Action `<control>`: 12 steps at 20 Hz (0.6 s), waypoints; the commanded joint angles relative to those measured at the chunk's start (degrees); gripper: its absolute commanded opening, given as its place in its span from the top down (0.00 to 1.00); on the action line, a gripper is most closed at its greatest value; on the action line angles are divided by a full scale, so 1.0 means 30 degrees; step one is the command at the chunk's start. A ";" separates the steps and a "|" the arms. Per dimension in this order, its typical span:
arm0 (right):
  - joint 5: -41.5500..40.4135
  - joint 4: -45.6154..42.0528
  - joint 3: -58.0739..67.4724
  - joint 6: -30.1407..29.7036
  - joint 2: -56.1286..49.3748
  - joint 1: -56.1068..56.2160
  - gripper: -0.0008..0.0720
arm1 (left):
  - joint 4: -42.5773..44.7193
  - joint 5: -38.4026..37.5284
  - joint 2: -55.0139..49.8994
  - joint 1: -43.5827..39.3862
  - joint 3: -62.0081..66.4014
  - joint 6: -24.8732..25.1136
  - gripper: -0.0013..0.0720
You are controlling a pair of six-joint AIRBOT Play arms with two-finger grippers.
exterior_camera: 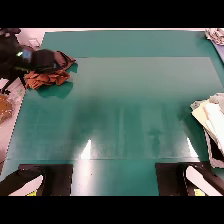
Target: Fold the shirts.
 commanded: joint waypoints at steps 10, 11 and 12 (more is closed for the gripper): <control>-1.1213 0.2499 -2.1799 -0.5013 1.0972 1.3136 0.95 | 0.3089 0.5676 1.6670 -0.0175 -2.0822 -0.2317 0.93; -1.1220 0.2528 -2.2352 -0.4998 1.1584 1.3129 0.95 | 0.2798 0.4903 1.6611 -0.0175 -2.0815 -0.2317 0.93; -1.1227 0.2499 -2.2790 -0.5005 1.2116 1.3129 0.95 | 0.2674 0.4524 1.6611 -0.0175 -2.0822 -0.2324 0.93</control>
